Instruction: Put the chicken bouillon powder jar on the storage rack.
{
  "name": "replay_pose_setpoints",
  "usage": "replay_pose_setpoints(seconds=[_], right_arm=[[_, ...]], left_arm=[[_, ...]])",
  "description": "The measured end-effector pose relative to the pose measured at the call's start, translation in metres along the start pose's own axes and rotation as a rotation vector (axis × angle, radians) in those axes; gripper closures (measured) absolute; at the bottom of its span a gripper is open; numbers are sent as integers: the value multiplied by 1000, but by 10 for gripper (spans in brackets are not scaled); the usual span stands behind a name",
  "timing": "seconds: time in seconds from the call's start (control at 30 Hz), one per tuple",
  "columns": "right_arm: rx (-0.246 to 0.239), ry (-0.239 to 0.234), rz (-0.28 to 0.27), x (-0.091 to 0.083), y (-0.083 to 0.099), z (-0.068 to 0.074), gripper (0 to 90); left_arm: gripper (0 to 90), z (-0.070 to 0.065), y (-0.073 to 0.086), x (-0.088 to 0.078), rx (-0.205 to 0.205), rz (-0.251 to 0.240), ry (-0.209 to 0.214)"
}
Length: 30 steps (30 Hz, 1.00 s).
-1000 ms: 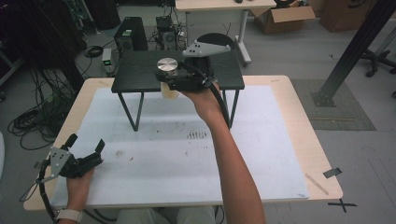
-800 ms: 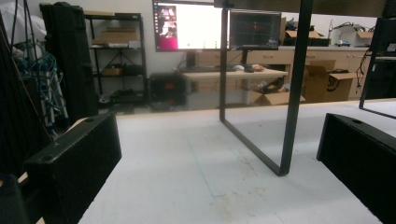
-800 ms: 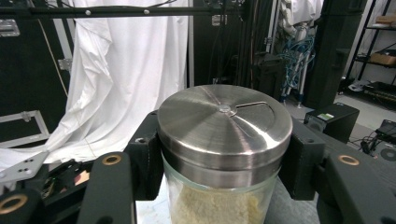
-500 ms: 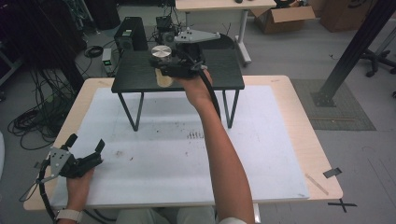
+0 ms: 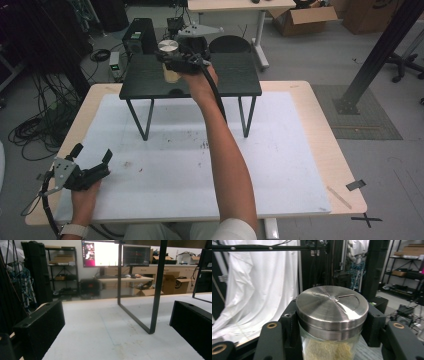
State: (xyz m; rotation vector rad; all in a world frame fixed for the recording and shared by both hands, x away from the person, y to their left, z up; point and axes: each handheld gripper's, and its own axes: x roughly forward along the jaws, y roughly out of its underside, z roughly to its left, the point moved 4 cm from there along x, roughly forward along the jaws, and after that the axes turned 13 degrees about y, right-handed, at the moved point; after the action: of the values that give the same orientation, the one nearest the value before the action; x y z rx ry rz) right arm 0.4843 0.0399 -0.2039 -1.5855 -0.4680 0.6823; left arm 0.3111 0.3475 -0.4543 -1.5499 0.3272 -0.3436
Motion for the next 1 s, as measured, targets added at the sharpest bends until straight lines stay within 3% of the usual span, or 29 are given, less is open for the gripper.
replay_pose_setpoints(seconds=[0.27, 0.67, 1.0], right_arm=[[-10, 68, 20, 23, 3, -8, 429], [1, 139, 34, 42, 14, -19, 428], [-2, 148, 55, 45, 22, -23, 427]], left_arm=[[3, 0, 0, 0, -3, -3, 0], [3, 0, 0, 0, -2, -1, 2], [3, 0, 0, 0, -3, 0, 1]])
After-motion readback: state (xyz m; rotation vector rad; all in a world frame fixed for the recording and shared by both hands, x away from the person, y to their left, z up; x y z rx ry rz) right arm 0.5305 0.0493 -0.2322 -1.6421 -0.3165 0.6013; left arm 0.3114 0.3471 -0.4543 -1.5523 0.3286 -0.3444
